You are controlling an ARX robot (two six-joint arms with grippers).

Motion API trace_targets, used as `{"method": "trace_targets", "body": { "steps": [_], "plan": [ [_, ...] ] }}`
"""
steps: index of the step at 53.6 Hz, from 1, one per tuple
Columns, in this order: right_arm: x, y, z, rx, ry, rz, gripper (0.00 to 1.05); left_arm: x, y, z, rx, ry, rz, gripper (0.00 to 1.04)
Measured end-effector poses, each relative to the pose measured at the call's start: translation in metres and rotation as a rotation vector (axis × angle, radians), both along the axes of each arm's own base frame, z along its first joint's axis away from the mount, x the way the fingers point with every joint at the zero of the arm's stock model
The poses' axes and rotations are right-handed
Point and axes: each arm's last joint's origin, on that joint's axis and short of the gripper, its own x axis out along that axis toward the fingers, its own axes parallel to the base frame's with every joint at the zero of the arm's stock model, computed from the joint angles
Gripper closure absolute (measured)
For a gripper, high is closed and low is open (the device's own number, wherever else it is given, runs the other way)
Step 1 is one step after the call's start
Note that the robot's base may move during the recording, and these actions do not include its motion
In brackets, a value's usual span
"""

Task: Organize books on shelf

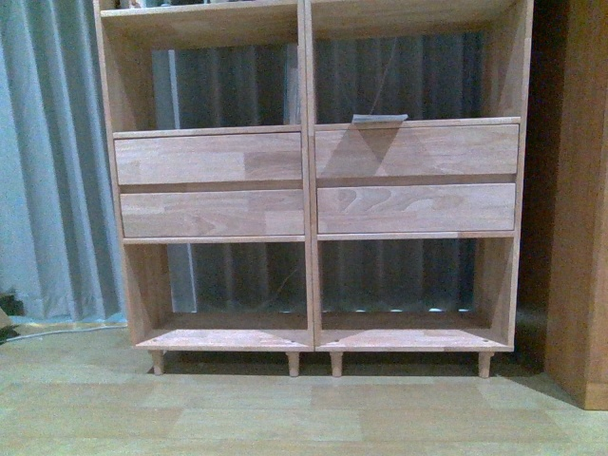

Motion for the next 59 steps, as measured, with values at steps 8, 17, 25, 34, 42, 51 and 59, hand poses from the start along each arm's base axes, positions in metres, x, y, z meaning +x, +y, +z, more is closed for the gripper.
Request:
{"method": "trace_targets", "body": {
  "steps": [8,17,25,34,42,51,59],
  "plan": [
    [0.0,0.0,0.0,0.0,0.0,0.0,0.07,0.0,0.0,0.0,0.0,0.0,0.0,0.07],
    [0.0,0.0,0.0,0.0,0.0,0.0,0.07,0.0,0.0,0.0,0.0,0.0,0.0,0.07],
    [0.0,0.0,0.0,0.0,0.0,0.0,0.07,0.0,0.0,0.0,0.0,0.0,0.0,0.07],
    [0.0,0.0,0.0,0.0,0.0,0.0,0.07,0.0,0.0,0.0,0.0,0.0,0.0,0.07],
    [0.0,0.0,0.0,0.0,0.0,0.001,0.07,0.0,0.0,0.0,0.0,0.0,0.0,0.07],
    [0.0,0.0,0.0,0.0,0.0,0.0,0.07,0.0,0.0,0.0,0.0,0.0,0.0,0.07],
    [0.0,0.0,0.0,0.0,0.0,0.0,0.07,0.0,0.0,0.0,0.0,0.0,0.0,0.07]
  ]
}}
